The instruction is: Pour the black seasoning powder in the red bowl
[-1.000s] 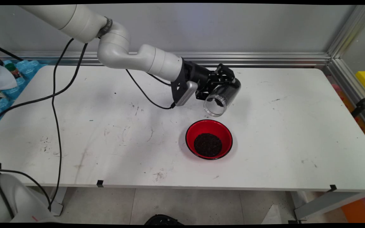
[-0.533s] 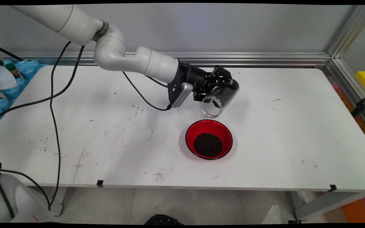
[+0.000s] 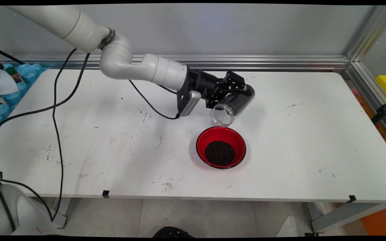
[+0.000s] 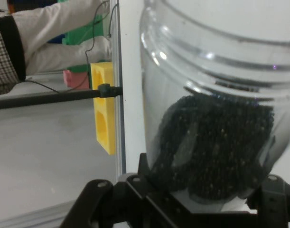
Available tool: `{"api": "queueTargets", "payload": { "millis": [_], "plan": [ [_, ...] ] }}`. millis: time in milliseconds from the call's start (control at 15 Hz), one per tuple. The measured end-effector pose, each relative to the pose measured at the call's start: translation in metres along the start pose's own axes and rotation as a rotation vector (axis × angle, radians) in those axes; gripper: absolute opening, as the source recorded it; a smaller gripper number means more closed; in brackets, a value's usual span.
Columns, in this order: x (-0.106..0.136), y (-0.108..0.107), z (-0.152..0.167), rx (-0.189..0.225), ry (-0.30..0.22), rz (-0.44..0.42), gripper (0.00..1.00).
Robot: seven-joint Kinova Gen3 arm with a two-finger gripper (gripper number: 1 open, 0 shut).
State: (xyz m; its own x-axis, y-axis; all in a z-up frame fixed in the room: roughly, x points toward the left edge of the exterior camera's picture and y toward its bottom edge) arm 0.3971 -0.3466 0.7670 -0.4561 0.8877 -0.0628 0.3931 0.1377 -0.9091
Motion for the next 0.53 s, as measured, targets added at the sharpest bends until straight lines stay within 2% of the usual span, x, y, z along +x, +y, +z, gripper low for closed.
{"api": "queueTargets", "payload": {
  "millis": [533],
  "plan": [
    [-0.0035,0.0071,0.0075,0.029,-0.004,0.068,0.00]
  ]
}}
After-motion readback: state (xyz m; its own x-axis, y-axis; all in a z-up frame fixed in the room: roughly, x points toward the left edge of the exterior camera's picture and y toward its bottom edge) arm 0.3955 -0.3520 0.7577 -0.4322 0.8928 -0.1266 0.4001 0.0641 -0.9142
